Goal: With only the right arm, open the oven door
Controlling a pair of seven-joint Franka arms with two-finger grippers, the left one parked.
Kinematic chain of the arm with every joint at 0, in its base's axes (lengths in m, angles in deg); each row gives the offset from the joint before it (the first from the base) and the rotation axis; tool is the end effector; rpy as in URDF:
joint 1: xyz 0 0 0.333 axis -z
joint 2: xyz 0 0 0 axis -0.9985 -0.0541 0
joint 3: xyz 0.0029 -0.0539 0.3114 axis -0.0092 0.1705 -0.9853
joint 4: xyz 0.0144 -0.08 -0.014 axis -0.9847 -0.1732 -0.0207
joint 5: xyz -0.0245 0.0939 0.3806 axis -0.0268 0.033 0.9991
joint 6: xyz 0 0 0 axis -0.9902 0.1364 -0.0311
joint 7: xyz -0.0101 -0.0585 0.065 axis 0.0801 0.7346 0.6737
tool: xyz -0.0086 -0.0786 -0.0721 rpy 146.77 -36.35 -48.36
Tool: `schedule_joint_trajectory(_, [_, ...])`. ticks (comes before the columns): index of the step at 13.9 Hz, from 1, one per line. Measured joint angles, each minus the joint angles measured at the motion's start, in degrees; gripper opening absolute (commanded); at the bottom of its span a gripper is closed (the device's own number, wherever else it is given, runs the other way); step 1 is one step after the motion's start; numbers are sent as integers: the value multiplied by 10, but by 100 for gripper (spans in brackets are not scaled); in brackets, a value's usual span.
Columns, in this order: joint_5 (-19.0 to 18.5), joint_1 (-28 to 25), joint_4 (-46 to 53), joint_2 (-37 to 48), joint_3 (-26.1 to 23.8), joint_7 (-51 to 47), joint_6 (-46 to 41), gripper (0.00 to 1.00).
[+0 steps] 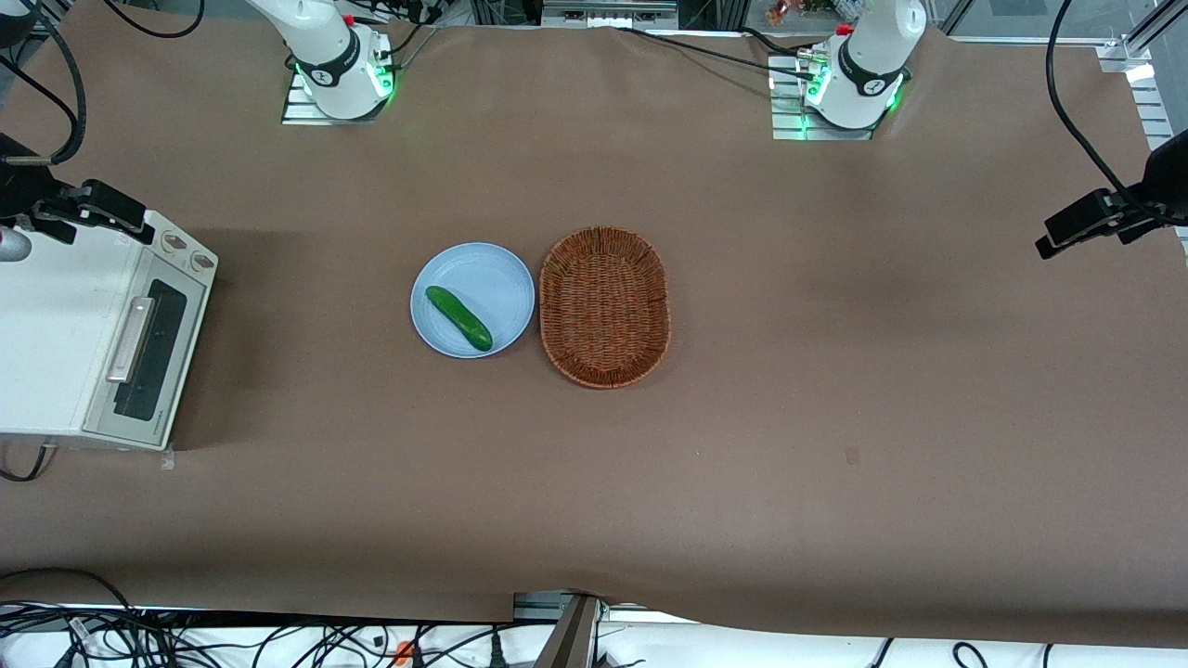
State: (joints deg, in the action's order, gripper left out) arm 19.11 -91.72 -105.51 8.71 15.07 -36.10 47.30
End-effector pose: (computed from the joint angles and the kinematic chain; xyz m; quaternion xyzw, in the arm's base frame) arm 0.5626 -0.0292 0.5887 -0.9999 0.0033 0.0123 0.0105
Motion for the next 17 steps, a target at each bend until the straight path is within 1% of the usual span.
schedule_joint_trajectory(9, [0,0,0,-7,0,0,-4,100])
schedule_joint_trajectory(17, [0,0,-2,-26,0,1,-51,100])
